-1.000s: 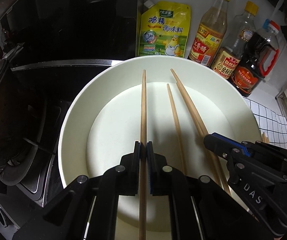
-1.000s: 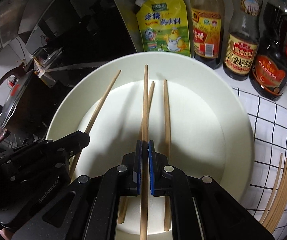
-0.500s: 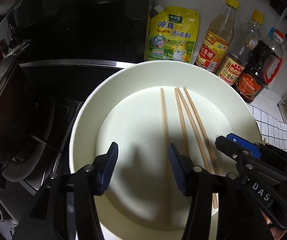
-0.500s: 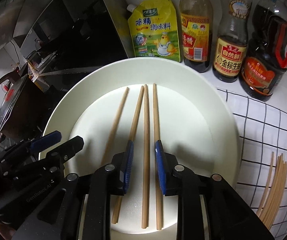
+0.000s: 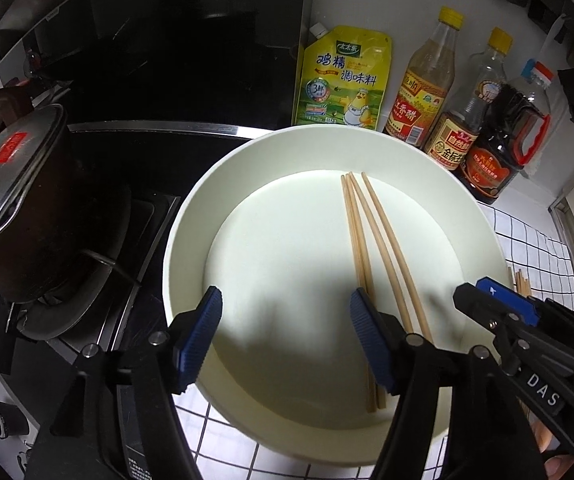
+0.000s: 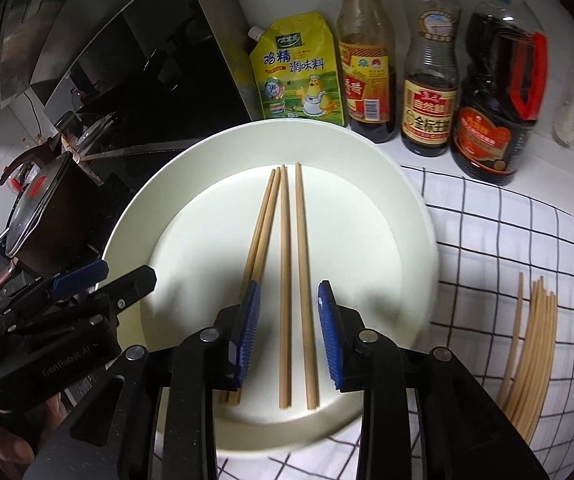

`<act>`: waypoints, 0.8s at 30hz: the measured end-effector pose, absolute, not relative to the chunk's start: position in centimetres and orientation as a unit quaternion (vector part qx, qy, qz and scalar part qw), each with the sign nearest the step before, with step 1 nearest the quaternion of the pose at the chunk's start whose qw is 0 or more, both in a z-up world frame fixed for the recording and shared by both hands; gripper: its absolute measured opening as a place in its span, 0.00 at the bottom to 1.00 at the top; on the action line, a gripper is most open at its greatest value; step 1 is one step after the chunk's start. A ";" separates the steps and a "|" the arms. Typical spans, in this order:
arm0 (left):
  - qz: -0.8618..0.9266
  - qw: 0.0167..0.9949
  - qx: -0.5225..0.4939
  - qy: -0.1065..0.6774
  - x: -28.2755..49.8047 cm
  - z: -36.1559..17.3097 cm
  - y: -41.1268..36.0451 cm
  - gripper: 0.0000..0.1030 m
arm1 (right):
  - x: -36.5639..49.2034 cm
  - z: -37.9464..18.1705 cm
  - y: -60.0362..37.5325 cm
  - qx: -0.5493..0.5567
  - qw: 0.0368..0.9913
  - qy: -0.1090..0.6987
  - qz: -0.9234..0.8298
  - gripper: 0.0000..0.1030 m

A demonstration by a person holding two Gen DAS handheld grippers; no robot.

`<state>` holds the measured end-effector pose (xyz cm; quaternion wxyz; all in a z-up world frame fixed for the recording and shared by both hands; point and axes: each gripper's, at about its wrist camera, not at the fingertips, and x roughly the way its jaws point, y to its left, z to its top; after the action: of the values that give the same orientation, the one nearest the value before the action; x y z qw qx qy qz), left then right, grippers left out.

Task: Organize utensils
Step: 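Open both tools to lay the chopsticks in the white bowl, then move both open tools back toward the remaining chopsticks on the mat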

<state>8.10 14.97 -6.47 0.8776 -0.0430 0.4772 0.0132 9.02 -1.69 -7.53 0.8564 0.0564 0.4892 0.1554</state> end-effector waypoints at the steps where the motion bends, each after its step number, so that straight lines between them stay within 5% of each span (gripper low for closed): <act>1: 0.012 0.879 -0.043 0.476 7.9 -6.3 14.9 0.65 | 8.7 -7.4 -1.9 0.057 0.857 0.488 0.154 0.33; 9: 0.003 0.884 -0.038 0.467 6.0 -5.0 13.0 0.67 | 6.2 -6.1 -4.1 0.060 0.864 0.479 0.145 0.41; 24: -0.019 0.887 -0.034 0.460 3.2 -3.7 8.3 0.88 | 2.0 -5.5 -10.2 0.067 0.868 0.478 0.117 0.46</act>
<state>3.20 8.25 -3.69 0.8872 -0.0335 0.4597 -0.0194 1.96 -10.20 -5.54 0.8682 0.0667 0.4777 0.1167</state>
